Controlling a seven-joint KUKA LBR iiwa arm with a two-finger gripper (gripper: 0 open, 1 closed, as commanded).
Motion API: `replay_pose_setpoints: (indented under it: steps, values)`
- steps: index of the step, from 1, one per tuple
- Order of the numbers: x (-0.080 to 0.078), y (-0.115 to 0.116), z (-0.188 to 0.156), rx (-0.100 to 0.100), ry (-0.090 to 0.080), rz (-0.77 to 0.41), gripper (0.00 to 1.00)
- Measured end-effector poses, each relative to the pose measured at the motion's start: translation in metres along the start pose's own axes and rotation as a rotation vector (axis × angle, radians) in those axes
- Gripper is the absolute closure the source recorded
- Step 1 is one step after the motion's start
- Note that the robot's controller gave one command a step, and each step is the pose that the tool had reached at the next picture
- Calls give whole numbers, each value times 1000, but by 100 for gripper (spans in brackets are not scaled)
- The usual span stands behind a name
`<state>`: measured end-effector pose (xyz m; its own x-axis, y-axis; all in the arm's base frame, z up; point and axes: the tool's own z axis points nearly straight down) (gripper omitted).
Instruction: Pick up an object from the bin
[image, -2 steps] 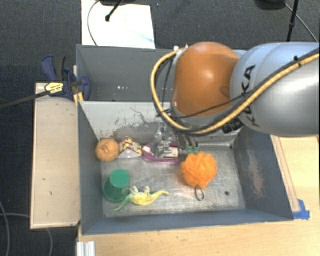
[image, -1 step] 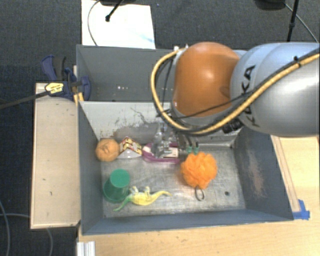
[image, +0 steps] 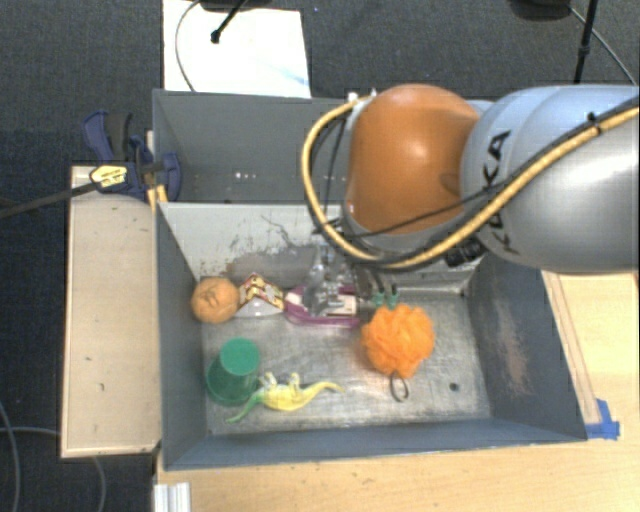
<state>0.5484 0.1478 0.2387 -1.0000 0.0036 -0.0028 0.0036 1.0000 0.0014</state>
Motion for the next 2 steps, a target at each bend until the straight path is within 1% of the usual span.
replay_pose_setpoints:
  steps: [1,2]
  values:
    - [4,-12,23,0,-1,-37,100]
    - [4,3,46,2,0,-1,100]
